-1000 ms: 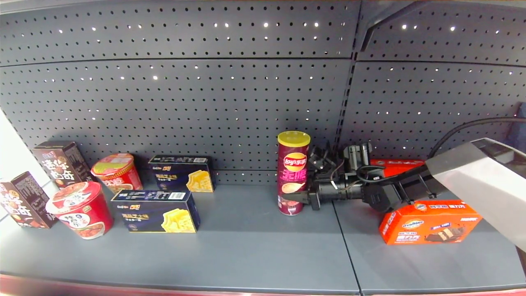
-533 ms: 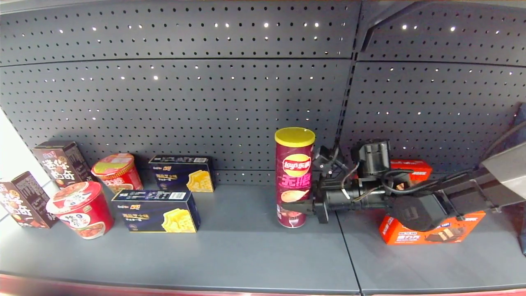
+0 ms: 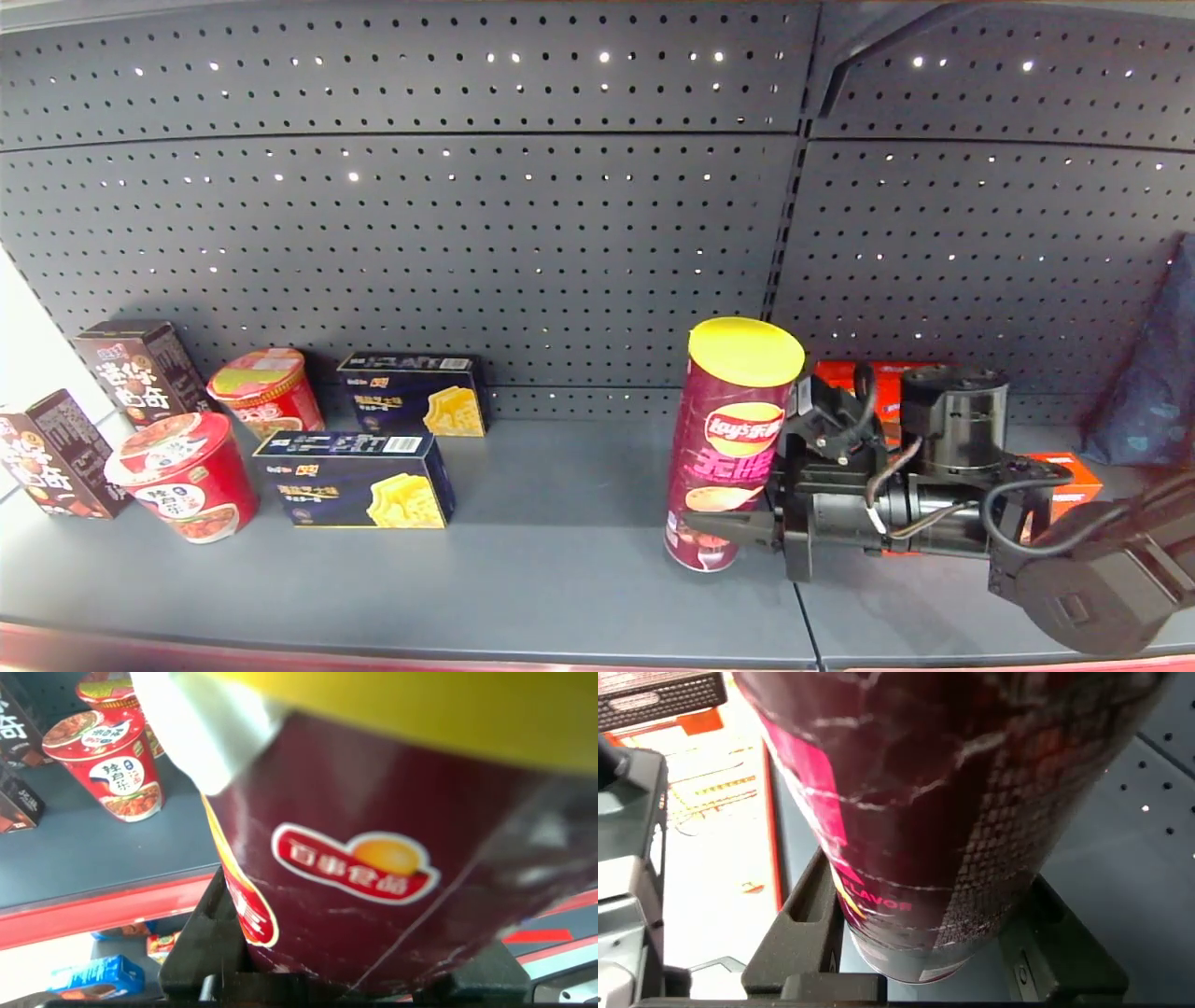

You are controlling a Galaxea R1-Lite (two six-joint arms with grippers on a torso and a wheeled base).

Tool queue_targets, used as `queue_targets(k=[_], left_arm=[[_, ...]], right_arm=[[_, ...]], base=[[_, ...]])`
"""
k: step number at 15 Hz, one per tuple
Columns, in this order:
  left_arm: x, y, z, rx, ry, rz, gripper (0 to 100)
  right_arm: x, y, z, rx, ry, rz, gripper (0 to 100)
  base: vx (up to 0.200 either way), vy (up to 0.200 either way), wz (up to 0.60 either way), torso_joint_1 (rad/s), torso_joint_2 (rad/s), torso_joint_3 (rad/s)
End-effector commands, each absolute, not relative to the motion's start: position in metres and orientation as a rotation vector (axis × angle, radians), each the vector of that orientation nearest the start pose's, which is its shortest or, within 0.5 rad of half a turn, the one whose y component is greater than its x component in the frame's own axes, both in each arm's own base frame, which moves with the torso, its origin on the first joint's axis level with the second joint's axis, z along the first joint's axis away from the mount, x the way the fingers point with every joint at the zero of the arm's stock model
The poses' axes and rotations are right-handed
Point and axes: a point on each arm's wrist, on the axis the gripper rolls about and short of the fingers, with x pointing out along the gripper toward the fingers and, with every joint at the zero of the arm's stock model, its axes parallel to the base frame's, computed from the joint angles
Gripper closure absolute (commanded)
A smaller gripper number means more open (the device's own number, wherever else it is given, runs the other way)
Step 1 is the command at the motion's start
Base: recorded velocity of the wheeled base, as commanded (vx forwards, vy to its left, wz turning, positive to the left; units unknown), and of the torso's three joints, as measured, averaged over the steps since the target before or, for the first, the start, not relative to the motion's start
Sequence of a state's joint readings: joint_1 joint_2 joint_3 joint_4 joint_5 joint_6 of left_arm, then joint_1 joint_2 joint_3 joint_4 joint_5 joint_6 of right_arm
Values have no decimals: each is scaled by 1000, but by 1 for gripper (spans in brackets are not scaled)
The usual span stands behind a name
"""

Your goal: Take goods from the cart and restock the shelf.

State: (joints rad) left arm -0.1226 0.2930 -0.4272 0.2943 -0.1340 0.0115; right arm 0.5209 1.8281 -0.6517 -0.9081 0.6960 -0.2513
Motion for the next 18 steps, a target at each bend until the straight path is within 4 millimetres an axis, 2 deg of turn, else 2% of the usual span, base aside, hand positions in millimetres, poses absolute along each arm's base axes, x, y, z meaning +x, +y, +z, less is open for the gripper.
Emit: queue_targets(k=[1,4,8,15,18], left_arm=[[-23,0,168,10,163,-255,100],[-23,0,170,10,157,-252,100],[-23,0,168,10,162,-252,100],[-23,0,168,10,163,-250,100],[-23,0,167,10,168,-253,100]], right_arm=[[248,159,126,-192,144,1240,100],[242,156,116,-191,164,1243,100],[231,163,108,-196,197,1283,100],[245,174,85,-200,206,1283,100],[245,178,80,-206,217,1274,100]], base=[[0,0,0,0,0,0],[0,0,0,0,0,0],[0,0,0,0,0,0],[0,0,0,0,0,0],[0,0,0,0,0,0]])
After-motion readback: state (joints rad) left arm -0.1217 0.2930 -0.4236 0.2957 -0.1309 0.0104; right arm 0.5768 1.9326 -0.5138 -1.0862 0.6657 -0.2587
